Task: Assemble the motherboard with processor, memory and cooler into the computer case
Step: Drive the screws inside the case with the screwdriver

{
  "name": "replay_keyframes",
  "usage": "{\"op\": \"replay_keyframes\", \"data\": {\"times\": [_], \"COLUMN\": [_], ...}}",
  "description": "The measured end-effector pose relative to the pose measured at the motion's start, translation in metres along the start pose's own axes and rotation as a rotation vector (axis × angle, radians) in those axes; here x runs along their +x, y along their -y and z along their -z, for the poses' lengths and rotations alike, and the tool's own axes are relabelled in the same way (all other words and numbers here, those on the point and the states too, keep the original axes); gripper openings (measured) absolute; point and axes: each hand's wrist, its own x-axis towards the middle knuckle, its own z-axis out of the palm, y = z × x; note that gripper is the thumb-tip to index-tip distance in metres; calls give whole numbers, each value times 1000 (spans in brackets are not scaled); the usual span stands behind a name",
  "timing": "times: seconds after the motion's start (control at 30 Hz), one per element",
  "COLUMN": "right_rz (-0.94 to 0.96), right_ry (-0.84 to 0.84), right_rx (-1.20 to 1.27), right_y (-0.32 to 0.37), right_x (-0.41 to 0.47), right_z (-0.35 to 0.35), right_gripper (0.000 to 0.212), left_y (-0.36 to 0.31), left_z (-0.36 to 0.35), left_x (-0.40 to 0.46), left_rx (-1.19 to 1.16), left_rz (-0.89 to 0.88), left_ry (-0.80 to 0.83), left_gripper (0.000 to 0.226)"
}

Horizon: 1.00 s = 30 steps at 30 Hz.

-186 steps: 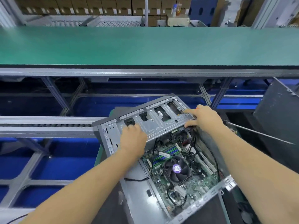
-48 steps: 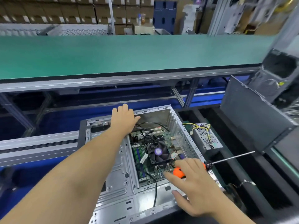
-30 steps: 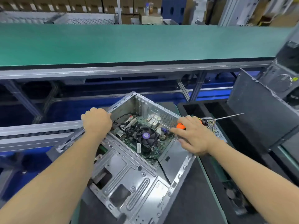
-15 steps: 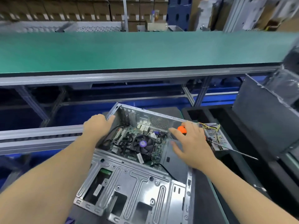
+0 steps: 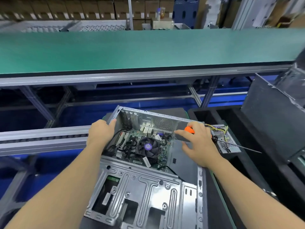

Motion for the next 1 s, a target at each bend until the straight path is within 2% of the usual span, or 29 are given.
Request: {"op": "replay_keyframes", "data": {"times": [0.27,0.53,0.6,0.67,0.7,0.77,0.8,0.83,0.9,1.0], "right_rz": [129,294,323,358,379,450,489,525,549,535], "right_ry": [236,305,265,196,155,46,-12,-81,-221,-363], "right_rx": [-135,-267,-274,-272,-265,-259,-255,-243,-170,17], "right_y": [-22,-31,-33,-33,-31,-24,-18,-10,9,35], "right_x": [18,24,24,25,25,32,38,46,64,84], "right_z": [11,17,16,15,16,26,37,51,88,147], "right_gripper": [51,53,54,62,71,85,88,88,81,76], "left_y": [5,5,2,-4,-9,-23,-30,-39,-60,-90], "left_z": [1,8,14,18,18,19,17,14,9,-9], "left_x": [-61,-104,-109,-114,-116,-117,-115,-113,-105,-99], "left_rx": [-53,8,35,143,171,71,-14,-100,-323,-649], "left_rz": [118,226,239,180,106,-106,-217,-304,-353,-163], "left_ry": [-104,-86,-70,-127,-193,-287,-289,-275,-171,189], "left_gripper": [57,58,57,50,40,14,9,13,24,39]}}
